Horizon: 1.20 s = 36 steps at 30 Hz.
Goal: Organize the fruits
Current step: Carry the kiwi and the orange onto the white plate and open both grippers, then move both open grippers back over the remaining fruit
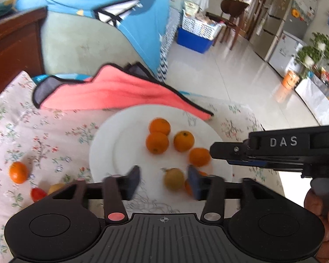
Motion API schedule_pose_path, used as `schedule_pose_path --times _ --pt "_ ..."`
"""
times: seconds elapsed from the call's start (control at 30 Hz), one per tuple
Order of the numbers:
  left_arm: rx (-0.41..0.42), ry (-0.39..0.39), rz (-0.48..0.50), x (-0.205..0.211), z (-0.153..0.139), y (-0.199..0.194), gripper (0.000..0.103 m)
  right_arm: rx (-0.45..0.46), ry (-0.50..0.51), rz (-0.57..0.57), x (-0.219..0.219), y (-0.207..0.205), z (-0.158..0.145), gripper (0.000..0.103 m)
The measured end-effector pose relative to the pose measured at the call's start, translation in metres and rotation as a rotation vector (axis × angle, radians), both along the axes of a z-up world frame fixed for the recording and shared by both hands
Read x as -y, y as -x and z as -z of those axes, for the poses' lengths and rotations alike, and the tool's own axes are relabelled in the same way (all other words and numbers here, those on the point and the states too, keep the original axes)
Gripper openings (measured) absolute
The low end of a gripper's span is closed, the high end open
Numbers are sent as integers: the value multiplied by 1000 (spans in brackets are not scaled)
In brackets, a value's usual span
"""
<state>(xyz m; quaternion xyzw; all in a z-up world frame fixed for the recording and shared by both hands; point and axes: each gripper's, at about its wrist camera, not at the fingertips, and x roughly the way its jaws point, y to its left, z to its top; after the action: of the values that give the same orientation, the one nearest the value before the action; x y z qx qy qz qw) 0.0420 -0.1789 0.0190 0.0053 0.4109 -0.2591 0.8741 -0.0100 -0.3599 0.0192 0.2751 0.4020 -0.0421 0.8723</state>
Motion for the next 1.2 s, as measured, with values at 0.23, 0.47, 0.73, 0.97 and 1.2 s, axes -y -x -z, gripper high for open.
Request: schedule_pose_path --times 0.23,0.47,0.73,0.97,1.2 --pt "19 28 -61 -22 -23 -4 72 55 21 -46 -9 0 -12 34" --pt "6 -20 -90 -39 -25 -8 82 70 54 -104 -24 -1 -14 42" --pt "-10 -62 -144 -70 -25 -11 85 83 94 -210 -49 0 -16 49" --pt "-18 -92 -197 -98 -26 -13 85 88 128 -312 -75 0 -14 50" --pt "-19 -123 -203 -119 -23 -9 86 103 152 -412 -102 0 -10 50"
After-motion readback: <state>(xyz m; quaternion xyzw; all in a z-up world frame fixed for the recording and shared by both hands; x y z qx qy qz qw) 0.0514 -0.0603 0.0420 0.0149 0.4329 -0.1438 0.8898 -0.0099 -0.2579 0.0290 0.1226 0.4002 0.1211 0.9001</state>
